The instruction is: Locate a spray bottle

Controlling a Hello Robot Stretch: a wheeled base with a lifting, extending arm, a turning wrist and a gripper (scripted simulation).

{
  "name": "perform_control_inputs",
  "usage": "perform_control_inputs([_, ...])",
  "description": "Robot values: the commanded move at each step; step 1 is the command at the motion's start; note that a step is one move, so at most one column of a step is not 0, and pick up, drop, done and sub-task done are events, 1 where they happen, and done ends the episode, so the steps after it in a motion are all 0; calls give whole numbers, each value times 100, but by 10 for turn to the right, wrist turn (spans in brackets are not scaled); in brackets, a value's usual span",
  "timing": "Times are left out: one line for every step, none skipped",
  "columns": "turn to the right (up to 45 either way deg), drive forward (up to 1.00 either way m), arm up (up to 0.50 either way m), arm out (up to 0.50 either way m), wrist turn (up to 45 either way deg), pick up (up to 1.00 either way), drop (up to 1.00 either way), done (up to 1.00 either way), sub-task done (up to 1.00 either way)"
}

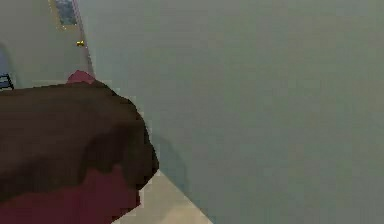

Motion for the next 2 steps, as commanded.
perform_control_inputs([-450,0,0,0,0,0,0,0,0])
perform_control_inputs([-270,0,0,0,0,0,0,0,0])
